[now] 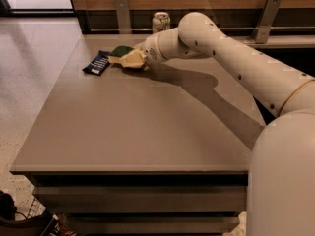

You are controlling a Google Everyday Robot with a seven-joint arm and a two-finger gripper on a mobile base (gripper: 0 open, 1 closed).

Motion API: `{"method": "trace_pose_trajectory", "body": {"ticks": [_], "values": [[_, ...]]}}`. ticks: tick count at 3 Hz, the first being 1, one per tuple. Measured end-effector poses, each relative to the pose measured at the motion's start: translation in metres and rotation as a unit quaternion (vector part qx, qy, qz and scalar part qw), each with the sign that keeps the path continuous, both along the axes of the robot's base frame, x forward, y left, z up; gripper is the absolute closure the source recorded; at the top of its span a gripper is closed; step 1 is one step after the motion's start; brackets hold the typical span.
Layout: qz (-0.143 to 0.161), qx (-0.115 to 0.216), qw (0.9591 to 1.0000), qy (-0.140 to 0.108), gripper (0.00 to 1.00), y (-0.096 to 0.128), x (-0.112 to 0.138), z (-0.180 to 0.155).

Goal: Move sponge near rxbar blueberry

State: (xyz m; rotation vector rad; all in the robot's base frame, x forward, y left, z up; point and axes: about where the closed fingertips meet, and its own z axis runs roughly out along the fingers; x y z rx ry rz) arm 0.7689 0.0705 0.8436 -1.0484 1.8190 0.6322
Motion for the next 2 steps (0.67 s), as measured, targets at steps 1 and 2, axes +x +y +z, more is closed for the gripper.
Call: {"method": "trace_pose_trajectory", "body": {"ticks": [1,2], "values": [[-0.013,0.005,0.9999,-0.003,1.00,-0.0170,0.0013,-0.0078],[-0.011,0.005,0.9999,-0.002,0.83,-0.0146,0.0009,-0.0089]]}}
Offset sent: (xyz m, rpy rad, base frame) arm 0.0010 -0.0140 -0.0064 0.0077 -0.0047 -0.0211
